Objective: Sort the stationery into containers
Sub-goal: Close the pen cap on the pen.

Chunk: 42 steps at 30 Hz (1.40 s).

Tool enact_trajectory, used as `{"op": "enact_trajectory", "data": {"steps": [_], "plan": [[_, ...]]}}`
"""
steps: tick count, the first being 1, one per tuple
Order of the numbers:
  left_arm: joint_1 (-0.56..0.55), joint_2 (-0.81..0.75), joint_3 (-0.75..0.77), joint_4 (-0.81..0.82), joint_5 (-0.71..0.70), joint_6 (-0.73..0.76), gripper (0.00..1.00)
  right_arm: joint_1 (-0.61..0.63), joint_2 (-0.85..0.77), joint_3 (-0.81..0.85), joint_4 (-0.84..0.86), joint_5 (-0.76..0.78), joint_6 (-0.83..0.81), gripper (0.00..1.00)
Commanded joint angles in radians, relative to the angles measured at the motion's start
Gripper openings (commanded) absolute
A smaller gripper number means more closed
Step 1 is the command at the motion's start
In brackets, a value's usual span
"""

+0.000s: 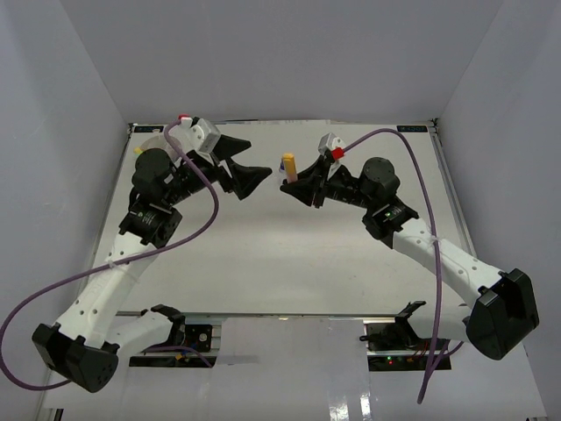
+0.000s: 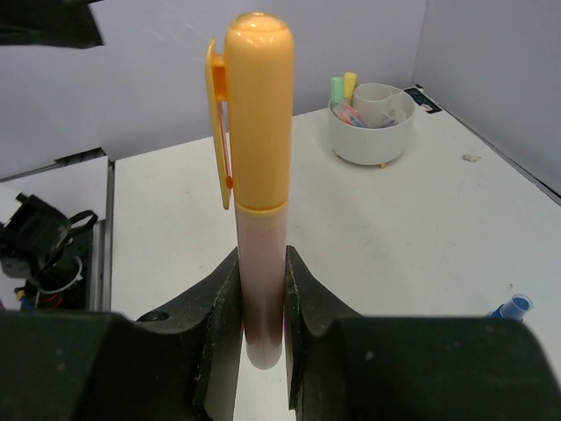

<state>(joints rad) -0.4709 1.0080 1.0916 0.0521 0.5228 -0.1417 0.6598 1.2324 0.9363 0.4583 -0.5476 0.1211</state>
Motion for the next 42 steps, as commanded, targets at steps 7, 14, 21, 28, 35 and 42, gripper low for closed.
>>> {"op": "enact_trajectory", "data": {"steps": [7,14,21,28,35,42], "plan": [[0.101,0.190,0.105,0.144,0.502,-0.139,0.98,-0.022,-0.013,0.025,-0.089,-0.238,-0.051,0.08],[0.132,0.221,0.117,0.227,0.635,-0.199,0.98,-0.022,0.021,0.036,-0.090,-0.276,-0.055,0.08],[0.132,0.211,0.102,0.249,0.639,-0.230,0.97,-0.023,0.053,0.045,-0.070,-0.296,-0.044,0.08],[0.109,0.210,0.074,0.244,0.546,-0.234,0.87,-0.023,0.067,0.055,-0.041,-0.302,-0.018,0.08],[0.052,0.228,0.074,0.246,0.481,-0.220,0.77,-0.022,0.078,0.061,-0.009,-0.314,0.009,0.08],[0.005,0.225,0.059,0.247,0.439,-0.199,0.64,-0.022,0.070,0.052,0.028,-0.330,0.040,0.08]]}}
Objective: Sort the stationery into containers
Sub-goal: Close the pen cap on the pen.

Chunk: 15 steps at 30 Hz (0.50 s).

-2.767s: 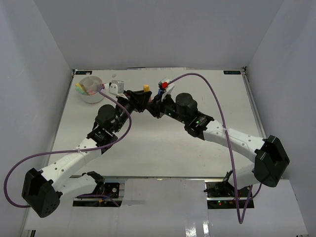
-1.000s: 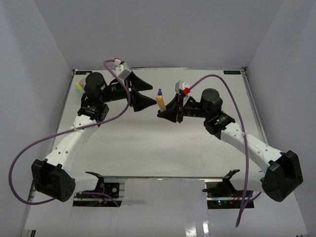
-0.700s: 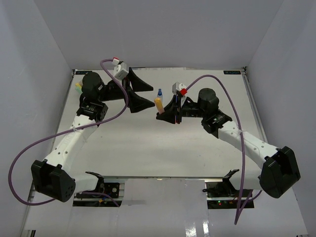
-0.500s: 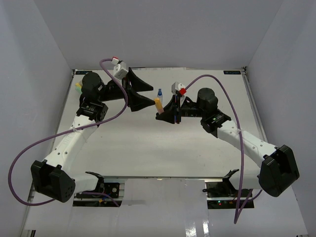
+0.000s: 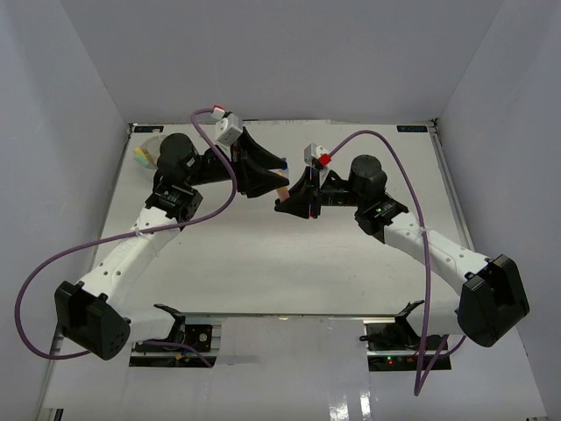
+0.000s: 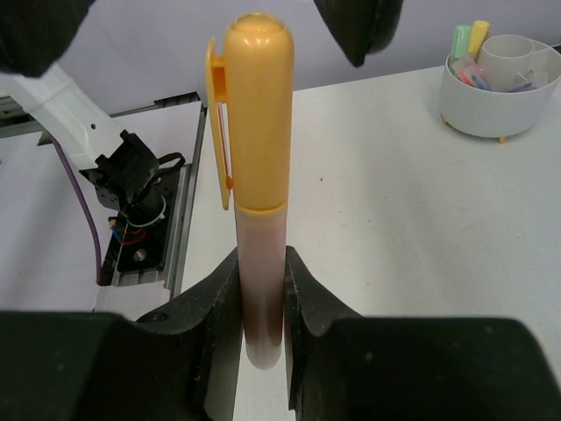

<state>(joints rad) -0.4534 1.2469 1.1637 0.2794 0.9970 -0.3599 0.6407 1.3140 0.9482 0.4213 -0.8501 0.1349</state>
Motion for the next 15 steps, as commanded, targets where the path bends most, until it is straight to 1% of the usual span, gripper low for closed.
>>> {"op": "enact_trajectory", "data": {"steps": [1,7,15], "plan": [[-0.016,-0.015,-0.015,0.020,-0.038,0.019,0.62,-0.001,-0.013,0.037,0.069,-0.029,0.029,0.08],[-0.039,-0.009,-0.025,0.027,-0.055,0.019,0.56,-0.003,-0.022,0.024,0.093,-0.037,0.051,0.08],[-0.056,-0.007,-0.035,0.043,-0.066,0.010,0.45,-0.003,-0.027,0.024,0.105,-0.041,0.065,0.08]]}}
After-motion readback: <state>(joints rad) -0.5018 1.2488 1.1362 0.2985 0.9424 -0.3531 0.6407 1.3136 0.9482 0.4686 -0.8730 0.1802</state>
